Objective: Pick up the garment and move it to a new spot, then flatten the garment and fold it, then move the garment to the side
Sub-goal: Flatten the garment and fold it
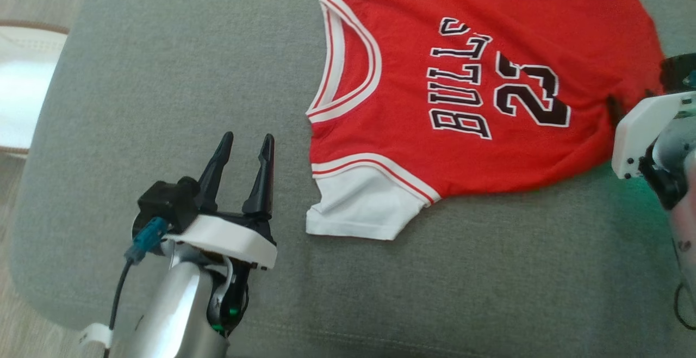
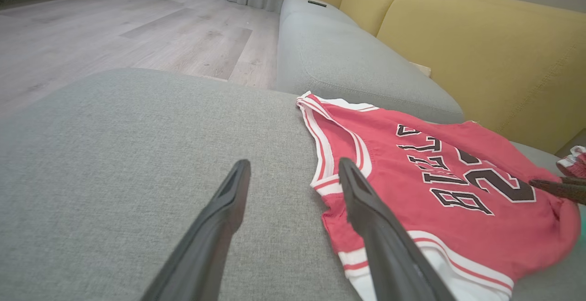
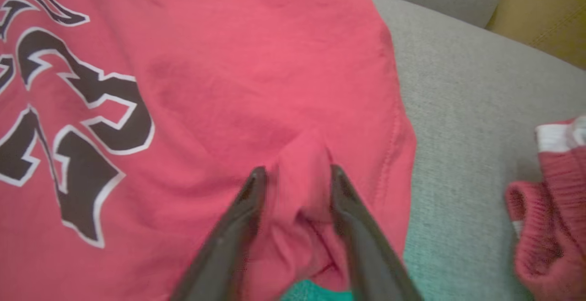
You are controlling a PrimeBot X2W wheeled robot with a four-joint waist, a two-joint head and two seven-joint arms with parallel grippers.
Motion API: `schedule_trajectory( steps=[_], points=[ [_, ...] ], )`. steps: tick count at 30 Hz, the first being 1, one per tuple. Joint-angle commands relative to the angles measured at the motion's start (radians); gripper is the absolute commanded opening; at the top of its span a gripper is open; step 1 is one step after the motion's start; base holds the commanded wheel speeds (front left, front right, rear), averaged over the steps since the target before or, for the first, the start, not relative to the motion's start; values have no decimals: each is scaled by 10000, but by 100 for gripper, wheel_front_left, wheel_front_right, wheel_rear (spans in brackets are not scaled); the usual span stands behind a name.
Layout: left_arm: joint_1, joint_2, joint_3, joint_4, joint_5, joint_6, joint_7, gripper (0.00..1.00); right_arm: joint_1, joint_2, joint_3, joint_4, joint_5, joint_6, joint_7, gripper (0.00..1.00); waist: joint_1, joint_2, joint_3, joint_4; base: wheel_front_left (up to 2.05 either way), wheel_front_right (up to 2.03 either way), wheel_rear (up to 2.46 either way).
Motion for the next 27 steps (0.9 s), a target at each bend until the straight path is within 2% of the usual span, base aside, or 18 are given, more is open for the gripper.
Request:
schedule_trajectory(
  steps=[1, 9, 17, 21, 27],
  points=[
    [-419, 104, 265, -296, -60, 64, -78, 100, -306, -184, 206, -140, 96, -9, -260, 100, -1, 0, -120, -155, 0, 0, 0],
    [-258, 104, 434, -261, 105, 23, -78, 100, -280, -163, 260, -55, 637, -9, -1079, 100, -1, 0, -690, -785, 0, 0, 0],
    [180, 104, 706, -294, 285, -38, -78, 100, 1020, 75, -382, -1381, 1434, -9, -2102, 100, -1, 0, -1450, -1537, 0, 0, 0],
    [379, 104, 804, -332, 309, -65, -78, 100, 2021, 421, -880, -2495, 1524, -9, -2708, 100, -1, 0, -1665, -1789, 0, 0, 0],
    [581, 104, 829, -326, 277, -105, -78, 100, 3661, 1502, -1588, -4033, 1481, -9, -3472, 100, -1, 0, -1832, -1985, 0, 0, 0]
  ],
)
